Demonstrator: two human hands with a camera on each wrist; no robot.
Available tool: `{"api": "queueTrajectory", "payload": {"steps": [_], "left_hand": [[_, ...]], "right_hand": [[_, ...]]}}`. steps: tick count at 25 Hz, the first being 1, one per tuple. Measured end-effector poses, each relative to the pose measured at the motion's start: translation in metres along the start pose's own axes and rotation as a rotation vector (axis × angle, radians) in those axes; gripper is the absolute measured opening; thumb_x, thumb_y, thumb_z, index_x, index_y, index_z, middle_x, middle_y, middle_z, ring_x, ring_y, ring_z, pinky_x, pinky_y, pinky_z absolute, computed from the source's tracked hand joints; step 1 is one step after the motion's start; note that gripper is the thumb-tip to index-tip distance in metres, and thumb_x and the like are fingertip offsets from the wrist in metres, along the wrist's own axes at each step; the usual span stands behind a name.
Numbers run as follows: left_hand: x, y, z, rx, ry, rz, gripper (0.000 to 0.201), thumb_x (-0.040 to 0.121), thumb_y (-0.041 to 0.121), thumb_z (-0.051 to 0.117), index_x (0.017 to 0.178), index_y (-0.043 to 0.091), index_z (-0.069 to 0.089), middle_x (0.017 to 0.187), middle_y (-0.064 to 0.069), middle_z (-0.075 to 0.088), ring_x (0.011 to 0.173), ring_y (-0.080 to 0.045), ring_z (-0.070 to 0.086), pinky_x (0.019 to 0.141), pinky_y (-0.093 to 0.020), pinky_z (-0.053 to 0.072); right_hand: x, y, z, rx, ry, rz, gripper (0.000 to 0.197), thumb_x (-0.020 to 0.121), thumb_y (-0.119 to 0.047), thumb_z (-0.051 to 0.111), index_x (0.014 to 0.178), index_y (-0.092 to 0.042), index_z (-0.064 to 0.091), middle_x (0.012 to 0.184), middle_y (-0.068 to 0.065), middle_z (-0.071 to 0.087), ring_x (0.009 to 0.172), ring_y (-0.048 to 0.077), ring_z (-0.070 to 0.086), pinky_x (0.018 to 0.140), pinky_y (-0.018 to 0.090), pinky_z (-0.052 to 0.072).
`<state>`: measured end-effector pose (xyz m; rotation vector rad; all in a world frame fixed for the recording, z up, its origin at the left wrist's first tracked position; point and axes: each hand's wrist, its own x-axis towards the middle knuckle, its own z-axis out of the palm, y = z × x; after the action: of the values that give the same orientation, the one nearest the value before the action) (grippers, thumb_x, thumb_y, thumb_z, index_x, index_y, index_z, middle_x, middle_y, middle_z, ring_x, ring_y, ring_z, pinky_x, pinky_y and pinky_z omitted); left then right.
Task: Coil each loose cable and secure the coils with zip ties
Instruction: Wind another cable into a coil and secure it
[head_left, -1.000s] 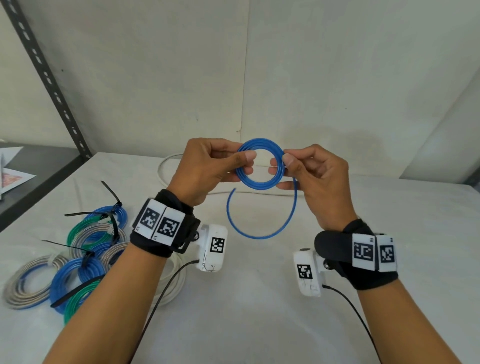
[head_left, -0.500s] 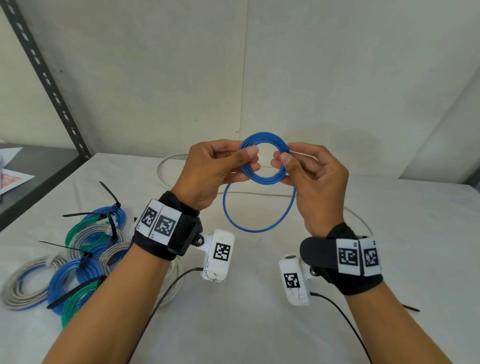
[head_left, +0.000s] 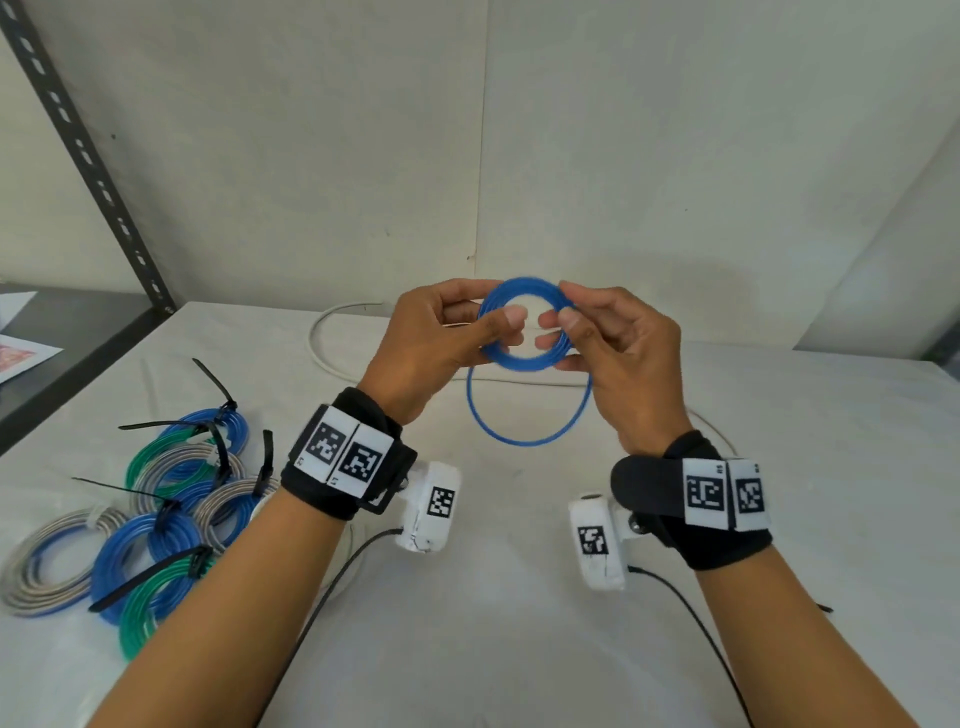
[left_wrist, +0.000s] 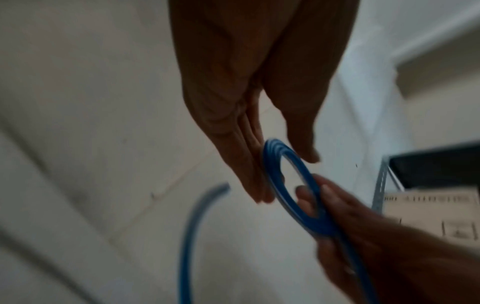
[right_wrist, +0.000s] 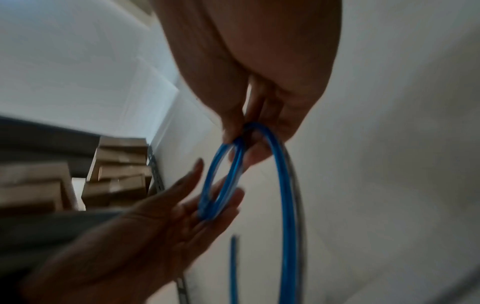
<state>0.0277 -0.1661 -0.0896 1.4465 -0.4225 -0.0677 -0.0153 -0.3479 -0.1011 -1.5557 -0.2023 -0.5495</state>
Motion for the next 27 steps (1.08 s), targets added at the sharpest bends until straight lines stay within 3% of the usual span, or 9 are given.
{"api": "queueTrajectory", "payload": {"steps": [4,7,9,12,14,17,23,27], "left_hand": [[-0.001,0.007,-0.016,0.325,-0.222,-0.051,0.021,0.085,0.013,0.079,0.104,0.004,0.077,0.088,-0.018,0.076,0.081,-0.027,0.075,0.077,-0.034,0.062],[-0.003,0.009,-0.017,0.410,-0.276,-0.074,0.018,0.083,0.015,0.081,0.098,0.004,0.078,0.082,-0.015,0.077,0.080,-0.028,0.076,0.076,-0.036,0.063],[-0.003,0.010,-0.016,0.369,-0.210,-0.042,0.017,0.083,0.013,0.081,0.095,0.003,0.078,0.081,-0.017,0.076,0.078,-0.031,0.075,0.075,-0.038,0.063],[0.000,0.010,-0.022,0.195,-0.063,0.003,0.017,0.086,0.011,0.078,0.096,-0.002,0.076,0.084,-0.020,0.075,0.078,-0.029,0.074,0.074,-0.038,0.063],[0.003,0.010,-0.025,0.067,0.034,0.010,0.016,0.089,0.014,0.074,0.096,0.000,0.076,0.085,-0.016,0.076,0.080,-0.025,0.075,0.073,-0.033,0.061],[0.004,0.009,-0.018,-0.125,0.116,-0.008,0.015,0.091,0.016,0.071,0.096,0.003,0.074,0.085,-0.008,0.076,0.083,-0.022,0.075,0.072,-0.027,0.060],[0.002,0.002,0.000,-0.249,0.082,-0.045,0.023,0.084,0.020,0.073,0.099,0.002,0.073,0.088,-0.010,0.076,0.089,-0.025,0.075,0.076,-0.028,0.060],[0.000,0.005,0.000,-0.128,0.020,-0.038,0.021,0.088,0.016,0.073,0.104,0.003,0.073,0.096,-0.016,0.076,0.093,-0.027,0.075,0.079,-0.030,0.060]], "right_hand": [[0.006,-0.007,-0.021,-0.286,-0.353,-0.027,0.019,0.098,-0.003,0.061,0.111,-0.010,0.072,0.091,0.006,0.076,0.078,0.023,0.074,0.069,0.037,0.059],[0.006,-0.010,-0.024,-0.358,-0.433,-0.020,0.020,0.098,-0.002,0.061,0.113,-0.008,0.072,0.092,0.005,0.077,0.079,0.023,0.074,0.073,0.040,0.060],[0.005,-0.011,-0.023,-0.329,-0.383,-0.033,0.021,0.098,-0.007,0.063,0.116,-0.011,0.072,0.097,0.003,0.077,0.082,0.021,0.075,0.071,0.035,0.061],[0.006,-0.009,-0.019,-0.188,-0.171,-0.016,0.021,0.094,-0.011,0.069,0.115,-0.011,0.070,0.095,0.005,0.078,0.082,0.022,0.077,0.067,0.034,0.062],[0.007,-0.008,-0.014,-0.034,-0.047,0.025,0.015,0.091,-0.006,0.071,0.105,-0.004,0.066,0.090,0.010,0.078,0.080,0.027,0.077,0.065,0.036,0.062],[0.000,-0.006,0.003,0.103,-0.003,0.027,0.015,0.089,0.000,0.071,0.102,-0.003,0.065,0.093,0.014,0.078,0.085,0.030,0.076,0.067,0.038,0.062],[-0.010,-0.004,0.018,0.274,0.142,0.079,0.024,0.090,-0.006,0.071,0.112,-0.003,0.062,0.095,0.015,0.077,0.092,0.028,0.076,0.074,0.033,0.060],[-0.004,-0.004,0.008,0.196,0.134,0.035,0.021,0.090,-0.004,0.071,0.110,-0.002,0.065,0.092,0.015,0.078,0.087,0.029,0.076,0.074,0.035,0.061]]}}
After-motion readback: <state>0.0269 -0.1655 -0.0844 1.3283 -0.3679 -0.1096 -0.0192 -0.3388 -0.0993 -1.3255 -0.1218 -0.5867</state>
